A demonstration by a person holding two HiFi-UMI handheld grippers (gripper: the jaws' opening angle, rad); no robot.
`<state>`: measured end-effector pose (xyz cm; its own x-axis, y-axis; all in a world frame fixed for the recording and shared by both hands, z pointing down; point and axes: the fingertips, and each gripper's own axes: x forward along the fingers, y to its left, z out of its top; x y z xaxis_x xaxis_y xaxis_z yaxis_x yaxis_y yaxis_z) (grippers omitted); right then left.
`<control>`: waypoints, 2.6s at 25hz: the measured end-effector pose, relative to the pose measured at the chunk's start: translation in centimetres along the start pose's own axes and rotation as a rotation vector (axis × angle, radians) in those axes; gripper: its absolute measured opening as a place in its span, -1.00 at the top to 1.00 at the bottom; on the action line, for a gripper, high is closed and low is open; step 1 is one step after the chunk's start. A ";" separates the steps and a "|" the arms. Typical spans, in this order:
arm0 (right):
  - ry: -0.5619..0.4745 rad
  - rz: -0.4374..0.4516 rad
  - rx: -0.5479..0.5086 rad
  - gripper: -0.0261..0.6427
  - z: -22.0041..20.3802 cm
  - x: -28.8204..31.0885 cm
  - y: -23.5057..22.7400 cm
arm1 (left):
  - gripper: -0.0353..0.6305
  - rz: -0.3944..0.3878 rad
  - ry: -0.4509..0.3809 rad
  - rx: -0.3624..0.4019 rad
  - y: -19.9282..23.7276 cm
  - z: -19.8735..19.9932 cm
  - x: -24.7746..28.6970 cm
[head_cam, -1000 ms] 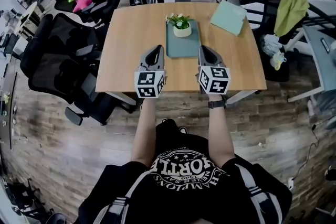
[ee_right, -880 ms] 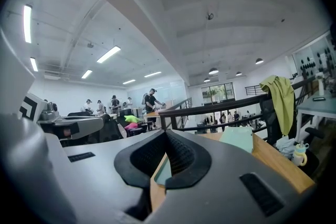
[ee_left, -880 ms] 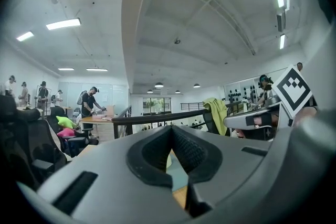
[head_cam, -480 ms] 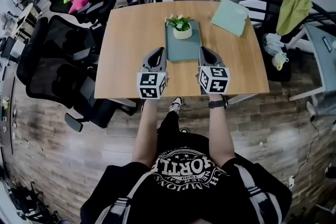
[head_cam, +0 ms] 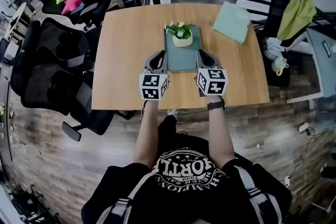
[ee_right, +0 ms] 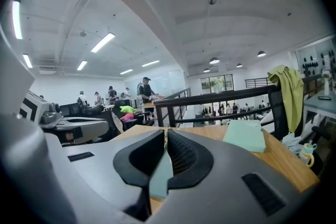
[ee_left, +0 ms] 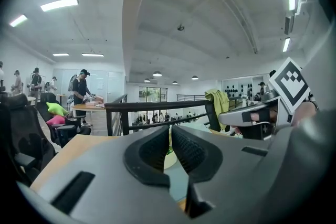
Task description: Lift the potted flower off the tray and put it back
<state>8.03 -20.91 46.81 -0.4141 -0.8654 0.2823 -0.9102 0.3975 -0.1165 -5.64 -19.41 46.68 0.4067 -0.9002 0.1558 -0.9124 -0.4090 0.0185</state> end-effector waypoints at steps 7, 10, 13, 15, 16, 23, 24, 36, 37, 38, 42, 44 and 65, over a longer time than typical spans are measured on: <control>0.023 -0.001 0.027 0.77 0.1 4.5 -2.2 | 0.83 -0.022 0.048 -0.015 2.0 -1.7 4.8; 0.048 -0.004 0.033 0.72 -0.5 6.1 -3.2 | 0.82 -0.036 0.073 -0.026 2.6 -2.8 6.6; 0.076 -0.004 0.046 0.68 -1.4 7.7 -4.3 | 0.78 -0.050 0.107 -0.033 3.1 -4.1 8.3; 0.096 -0.003 0.051 0.65 -2.1 8.7 -4.9 | 0.76 -0.060 0.127 -0.040 3.3 -5.0 9.4; 0.105 -0.002 0.053 0.63 -2.5 9.2 -5.1 | 0.75 -0.065 0.136 -0.044 3.4 -5.4 9.9; 0.157 0.036 0.062 0.47 -4.8 12.4 -6.1 | 0.67 -0.101 0.200 -0.063 3.9 -8.4 13.4; 0.160 0.040 0.062 0.44 -5.0 12.9 -6.3 | 0.65 -0.110 0.210 -0.065 4.1 -8.7 13.9; 0.284 0.166 0.034 0.12 -10.0 18.3 -9.4 | 0.40 -0.223 0.310 -0.047 5.4 -14.2 18.6; 0.292 0.180 0.027 0.10 -10.4 18.7 -9.5 | 0.37 -0.234 0.317 -0.045 5.6 -14.6 18.9; 0.299 0.196 0.017 0.07 -10.8 19.1 -9.4 | 0.34 -0.247 0.325 -0.042 5.8 -15.1 19.1; 0.303 0.281 -0.018 -0.07 -11.6 20.6 -9.3 | 0.15 -0.323 0.349 -0.014 6.1 -16.6 20.1; 0.315 0.324 -0.046 -0.13 -12.2 21.3 -9.5 | 0.07 -0.372 0.356 0.004 6.0 -17.2 20.6; 0.467 0.680 -0.478 -0.45 -17.2 27.5 -9.7 | -0.37 -0.738 0.372 0.200 4.8 -21.2 26.2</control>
<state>5.70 -43.35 72.10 -0.7121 -0.2348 0.6616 -0.3326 0.9428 -0.0234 -0.37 -41.80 71.76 0.8206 -0.2986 0.4873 -0.3793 -0.9223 0.0735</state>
